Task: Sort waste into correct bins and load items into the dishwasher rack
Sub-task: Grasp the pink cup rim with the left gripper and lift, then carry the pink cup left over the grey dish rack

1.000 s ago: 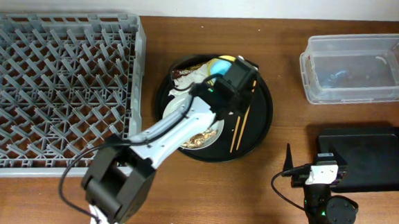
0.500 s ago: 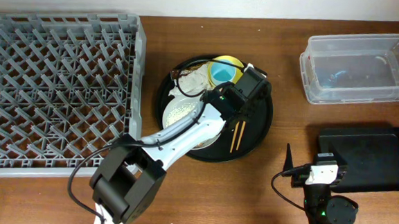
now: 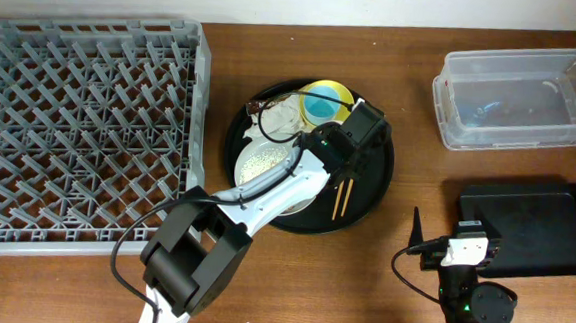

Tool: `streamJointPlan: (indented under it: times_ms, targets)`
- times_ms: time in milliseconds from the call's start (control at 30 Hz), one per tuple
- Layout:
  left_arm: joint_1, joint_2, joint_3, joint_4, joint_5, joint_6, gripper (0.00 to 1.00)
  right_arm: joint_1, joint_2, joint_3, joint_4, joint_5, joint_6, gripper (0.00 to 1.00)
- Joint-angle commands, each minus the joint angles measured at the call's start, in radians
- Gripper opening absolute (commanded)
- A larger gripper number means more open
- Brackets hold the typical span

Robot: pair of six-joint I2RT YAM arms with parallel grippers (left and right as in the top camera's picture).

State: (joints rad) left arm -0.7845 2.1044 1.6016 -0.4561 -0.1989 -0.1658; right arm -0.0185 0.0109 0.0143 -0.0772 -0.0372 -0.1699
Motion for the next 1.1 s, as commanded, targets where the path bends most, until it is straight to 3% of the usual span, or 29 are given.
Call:
streamJointPlan:
  times_ms: [0, 367, 533, 767, 900, 1067]
  targets:
    - [-0.008, 0.008, 0.008, 0.003, -0.004, 0.002, 0.25, 0.005, -0.007, -0.009, -0.002, 0.012, -0.006, 0.98]
    - [-0.044, 0.008, 0.008, -0.003, -0.005, 0.002, 0.01, 0.005, -0.007, -0.009, -0.002, 0.012, -0.005, 0.98]
    - [-0.046, -0.018, 0.011, -0.017, -0.005, 0.002, 0.01, 0.005, -0.007, -0.009, -0.002, 0.012, -0.006, 0.98]
    - [-0.039, -0.208, 0.013, -0.039, 0.005, 0.001, 0.01, 0.005, -0.007, -0.009, -0.002, 0.012, -0.005, 0.98]
    - [-0.007, -0.317, 0.013, -0.056, 0.108, -0.015, 0.01, 0.005, -0.007, -0.009, -0.002, 0.012, -0.006, 0.98]
    - [0.134, -0.405, 0.013, -0.087, 0.278, -0.153, 0.01, 0.005, -0.007, -0.009, -0.002, 0.012, -0.006, 0.98]
